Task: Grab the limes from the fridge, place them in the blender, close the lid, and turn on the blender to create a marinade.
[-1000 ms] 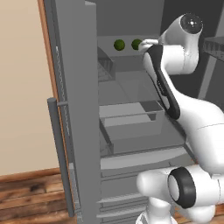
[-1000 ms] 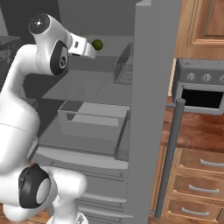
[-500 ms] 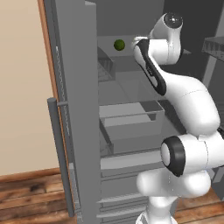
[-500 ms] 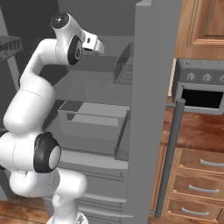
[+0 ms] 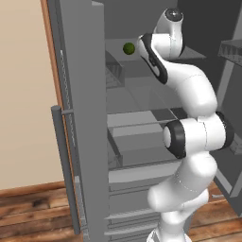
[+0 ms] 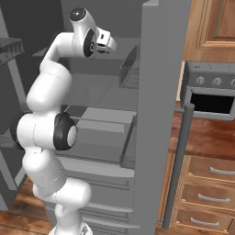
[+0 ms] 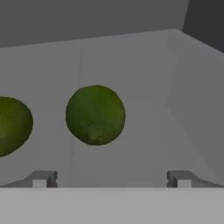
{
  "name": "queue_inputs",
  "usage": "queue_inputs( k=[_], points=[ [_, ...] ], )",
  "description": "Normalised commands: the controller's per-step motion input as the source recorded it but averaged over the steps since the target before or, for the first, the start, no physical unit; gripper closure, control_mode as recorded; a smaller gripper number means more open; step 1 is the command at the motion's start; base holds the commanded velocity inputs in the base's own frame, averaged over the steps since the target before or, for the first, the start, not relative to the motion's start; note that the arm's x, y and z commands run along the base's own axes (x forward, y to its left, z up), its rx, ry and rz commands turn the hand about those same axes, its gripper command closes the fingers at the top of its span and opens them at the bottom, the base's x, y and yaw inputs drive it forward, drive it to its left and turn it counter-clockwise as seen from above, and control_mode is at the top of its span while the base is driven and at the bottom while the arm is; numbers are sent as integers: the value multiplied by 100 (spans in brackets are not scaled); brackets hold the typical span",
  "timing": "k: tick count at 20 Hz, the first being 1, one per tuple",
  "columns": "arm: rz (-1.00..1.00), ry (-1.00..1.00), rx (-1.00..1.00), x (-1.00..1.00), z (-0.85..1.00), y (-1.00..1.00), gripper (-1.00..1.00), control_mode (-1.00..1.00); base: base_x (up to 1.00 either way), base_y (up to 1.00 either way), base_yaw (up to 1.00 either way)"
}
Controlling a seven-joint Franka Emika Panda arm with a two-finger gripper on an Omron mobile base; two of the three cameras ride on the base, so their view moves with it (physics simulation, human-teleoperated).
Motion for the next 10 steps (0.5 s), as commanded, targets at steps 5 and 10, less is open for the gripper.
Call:
queue_inputs(
  k=[5,10],
  points=[
    [0,0,0,61,-20,0,-100,-100,0,0,0],
    [0,0,0,54,-22,0,-100,-100,0,0,0]
  ],
)
